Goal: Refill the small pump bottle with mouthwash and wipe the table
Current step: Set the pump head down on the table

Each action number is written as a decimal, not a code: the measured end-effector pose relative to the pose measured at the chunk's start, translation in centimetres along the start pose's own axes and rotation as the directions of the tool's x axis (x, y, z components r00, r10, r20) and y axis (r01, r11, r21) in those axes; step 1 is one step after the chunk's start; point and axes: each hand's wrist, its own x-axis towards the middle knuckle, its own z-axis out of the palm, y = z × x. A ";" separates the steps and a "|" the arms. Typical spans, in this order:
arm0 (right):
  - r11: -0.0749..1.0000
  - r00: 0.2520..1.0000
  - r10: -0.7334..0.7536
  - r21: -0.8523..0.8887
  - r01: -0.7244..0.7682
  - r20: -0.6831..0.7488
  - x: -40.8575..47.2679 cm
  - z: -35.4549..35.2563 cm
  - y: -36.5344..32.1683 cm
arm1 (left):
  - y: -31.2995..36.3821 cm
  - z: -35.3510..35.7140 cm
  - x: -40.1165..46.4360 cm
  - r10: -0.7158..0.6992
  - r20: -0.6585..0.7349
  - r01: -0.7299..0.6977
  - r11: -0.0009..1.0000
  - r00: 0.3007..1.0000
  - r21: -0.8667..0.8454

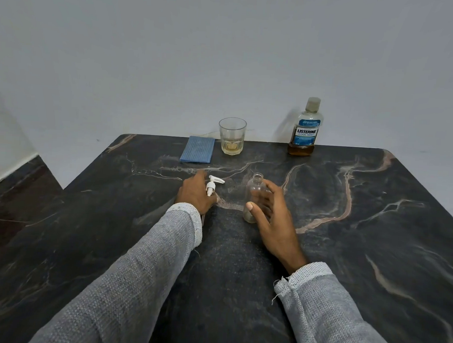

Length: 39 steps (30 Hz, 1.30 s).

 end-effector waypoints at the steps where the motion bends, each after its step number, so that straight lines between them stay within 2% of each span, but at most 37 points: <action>1: 1.000 1.000 0.002 -0.001 -0.002 0.004 0.0 0.0 0.0 | 0.0 0.0 -0.1 0.004 0.002 -0.004 1.000 1.000 -0.002; 17: 0.999 0.999 0.036 -0.020 -0.035 0.022 -0.5 -0.4 -1.0 | 0.1 -0.5 -0.9 0.000 0.037 0.004 0.995 0.999 -0.100; 19: 1.000 1.000 0.029 -0.006 -0.029 0.002 -0.6 -0.4 -1.4 | 0.3 -0.6 -0.9 0.018 0.007 -0.017 0.996 1.000 -0.091; 22: 0.997 0.998 0.047 0.066 -0.045 -0.040 -0.6 -0.7 -1.6 | 0.9 -1.1 -0.7 0.098 -0.126 -0.105 0.993 0.987 -0.053; 24: 0.994 0.995 0.067 0.091 -0.061 -0.070 -0.3 -1.3 -1.6 | 1.7 -1.5 -0.4 0.166 -0.211 -0.185 0.980 0.963 -0.077; 26: 0.994 0.991 0.080 0.085 -0.071 -0.108 0.3 -2.2 -1.7 | 2.9 -1.7 0.1 0.229 -0.228 -0.259 0.960 0.947 -0.111; 32: 0.990 0.954 0.105 -0.066 -0.128 -0.280 6.3 -6.6 -0.9 | 6.7 -1.1 3.1 0.391 -0.148 -0.408 0.907 0.908 -0.108; 39: 0.936 0.930 0.089 -0.289 -0.199 -0.355 15.0 -10.5 0.9 | 8.5 0.5 6.8 0.429 -0.109 -0.439 0.893 0.897 -0.101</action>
